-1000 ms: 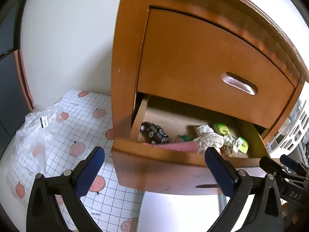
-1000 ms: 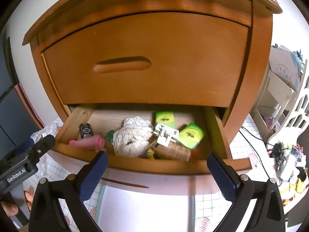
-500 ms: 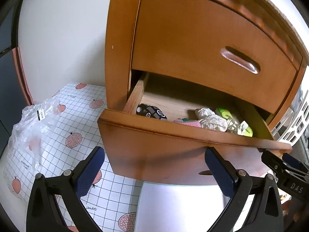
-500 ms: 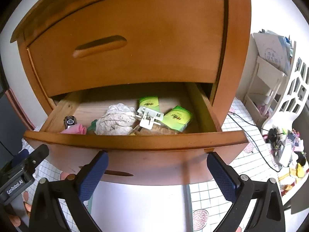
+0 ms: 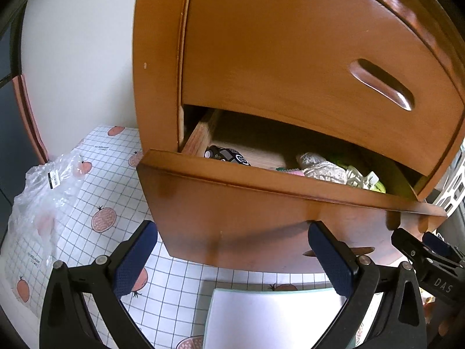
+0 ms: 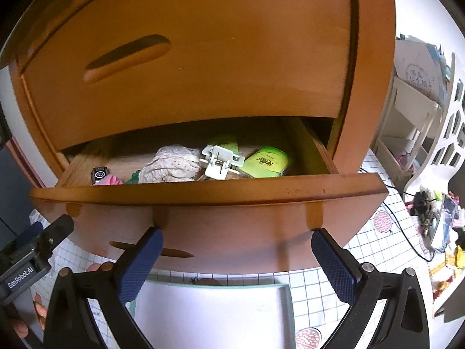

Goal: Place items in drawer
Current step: 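Push the drawer front shut with both tools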

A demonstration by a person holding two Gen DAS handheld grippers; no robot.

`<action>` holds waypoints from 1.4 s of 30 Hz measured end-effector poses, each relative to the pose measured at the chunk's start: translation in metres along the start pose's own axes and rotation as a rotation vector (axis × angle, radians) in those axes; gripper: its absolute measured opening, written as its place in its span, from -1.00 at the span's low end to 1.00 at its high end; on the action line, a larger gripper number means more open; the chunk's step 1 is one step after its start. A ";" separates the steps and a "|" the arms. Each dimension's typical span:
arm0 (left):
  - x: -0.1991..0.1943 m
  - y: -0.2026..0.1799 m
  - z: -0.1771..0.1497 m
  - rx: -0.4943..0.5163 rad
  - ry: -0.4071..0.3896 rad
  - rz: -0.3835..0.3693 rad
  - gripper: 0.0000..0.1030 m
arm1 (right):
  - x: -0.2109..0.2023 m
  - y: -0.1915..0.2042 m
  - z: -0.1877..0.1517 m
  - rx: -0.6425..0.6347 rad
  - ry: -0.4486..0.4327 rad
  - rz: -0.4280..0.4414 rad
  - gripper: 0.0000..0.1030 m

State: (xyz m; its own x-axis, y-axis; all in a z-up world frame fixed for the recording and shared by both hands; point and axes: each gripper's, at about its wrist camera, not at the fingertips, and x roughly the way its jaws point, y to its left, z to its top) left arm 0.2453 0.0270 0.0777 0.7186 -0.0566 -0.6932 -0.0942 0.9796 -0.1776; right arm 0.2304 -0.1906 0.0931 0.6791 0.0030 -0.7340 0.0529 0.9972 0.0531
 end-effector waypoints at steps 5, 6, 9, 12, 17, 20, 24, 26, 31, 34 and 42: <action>0.012 -0.002 0.008 0.008 0.006 0.012 1.00 | 0.010 -0.003 0.006 0.006 0.000 -0.003 1.00; 0.014 -0.002 0.010 0.008 0.005 0.011 1.00 | 0.011 -0.003 0.007 0.008 -0.001 -0.001 1.00; 0.018 -0.002 0.012 0.008 0.004 0.006 1.00 | 0.013 -0.004 0.006 0.006 -0.004 0.004 1.00; 0.021 -0.003 0.015 0.009 0.005 0.007 1.00 | 0.015 -0.002 0.005 -0.001 -0.002 -0.001 1.00; 0.027 -0.006 0.021 0.018 0.005 0.015 1.00 | 0.020 0.000 0.007 -0.001 -0.001 -0.002 1.00; 0.030 -0.005 0.024 0.017 0.006 0.016 1.00 | 0.019 -0.002 0.005 0.000 0.000 -0.002 1.00; 0.034 -0.005 0.027 0.017 0.013 0.017 1.00 | 0.018 -0.004 0.005 0.002 0.000 -0.002 1.00; 0.035 -0.006 0.028 0.018 0.015 0.022 1.00 | 0.017 -0.004 0.003 0.001 0.001 -0.002 1.00; 0.036 -0.009 0.031 0.015 0.017 0.021 1.00 | 0.013 -0.004 0.001 0.001 0.000 -0.002 1.00; 0.035 -0.010 0.032 0.014 0.019 0.024 1.00 | 0.017 -0.004 0.006 0.000 0.003 -0.001 1.00; 0.038 -0.009 0.033 0.009 0.031 0.028 1.00 | 0.018 -0.005 0.013 0.001 0.007 0.001 1.00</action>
State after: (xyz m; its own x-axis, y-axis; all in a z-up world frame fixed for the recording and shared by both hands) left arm 0.2965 0.0226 0.0758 0.6937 -0.0346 -0.7194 -0.1076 0.9827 -0.1510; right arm 0.2522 -0.1970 0.0885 0.6743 0.0048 -0.7385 0.0530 0.9971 0.0549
